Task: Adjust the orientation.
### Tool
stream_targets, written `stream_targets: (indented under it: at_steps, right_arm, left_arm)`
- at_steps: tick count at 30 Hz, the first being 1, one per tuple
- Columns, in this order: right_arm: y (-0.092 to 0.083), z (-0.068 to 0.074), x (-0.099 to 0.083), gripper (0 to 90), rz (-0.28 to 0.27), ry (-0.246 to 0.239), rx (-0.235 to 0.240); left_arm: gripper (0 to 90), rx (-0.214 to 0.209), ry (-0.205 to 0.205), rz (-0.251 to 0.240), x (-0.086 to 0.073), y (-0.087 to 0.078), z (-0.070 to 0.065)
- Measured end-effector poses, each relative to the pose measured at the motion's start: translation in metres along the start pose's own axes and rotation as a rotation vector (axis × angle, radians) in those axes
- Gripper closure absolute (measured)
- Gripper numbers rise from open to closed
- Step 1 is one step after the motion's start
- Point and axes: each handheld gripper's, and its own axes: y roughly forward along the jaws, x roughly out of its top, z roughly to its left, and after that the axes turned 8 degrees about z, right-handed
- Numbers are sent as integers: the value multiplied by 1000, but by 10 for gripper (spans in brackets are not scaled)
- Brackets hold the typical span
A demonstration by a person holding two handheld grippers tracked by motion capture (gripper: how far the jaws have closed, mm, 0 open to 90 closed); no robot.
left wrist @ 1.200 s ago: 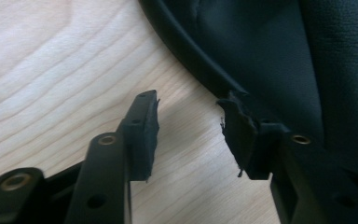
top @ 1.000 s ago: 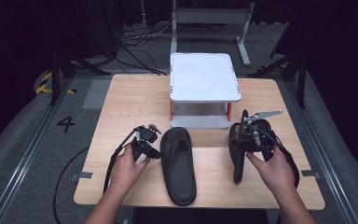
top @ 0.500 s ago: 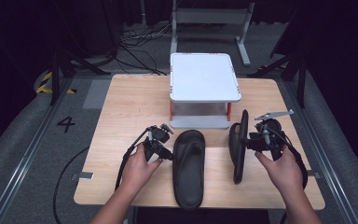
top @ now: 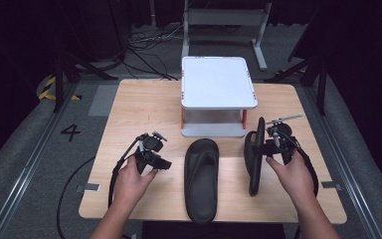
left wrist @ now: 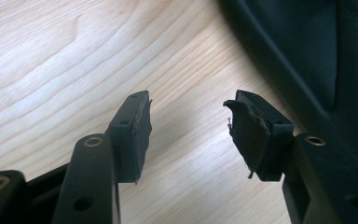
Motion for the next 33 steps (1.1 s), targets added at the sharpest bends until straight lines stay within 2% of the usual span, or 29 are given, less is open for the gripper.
stream_targets:
  at_steps: [3,6,10,18,19,20,24,26,27,29,31,33]
  right_arm:
    - [1,3,-1,389,-7,-21,-1]
    - [-2,0,-2,394,-6,-22,0]
    - [-10,-12,-10,424,-10,1,20]
    - [-27,-30,-28,457,19,46,-40]
    - [-29,-35,-33,459,45,60,-73]
    - [-30,-38,-35,461,59,67,-84]
    - [-30,-48,-41,463,80,96,-83]
    - [-25,-56,-45,464,122,119,-111]
    - [-22,-59,-47,462,160,138,-114]
    - [-17,-65,-50,457,191,151,-115]
    - [-18,-68,-51,454,191,161,-124]
    - [-23,-70,-50,427,144,157,-117]
  left_arm:
    - [478,-6,-14,5,-4,0,5]
    - [478,-1,-13,4,-5,0,7]
    - [474,-11,-8,-2,-4,-3,8]
    - [465,-20,-6,-4,2,-3,12]
    - [463,-20,-4,0,5,-2,15]
    - [463,-20,-11,2,6,-1,16]
    - [463,-13,-3,3,10,0,16]
    - [460,-22,3,7,13,0,15]
    - [460,-20,6,11,14,1,15]
    - [460,-19,8,13,15,2,15]
    - [460,-13,16,15,15,2,16]
    - [460,-22,7,9,15,1,16]
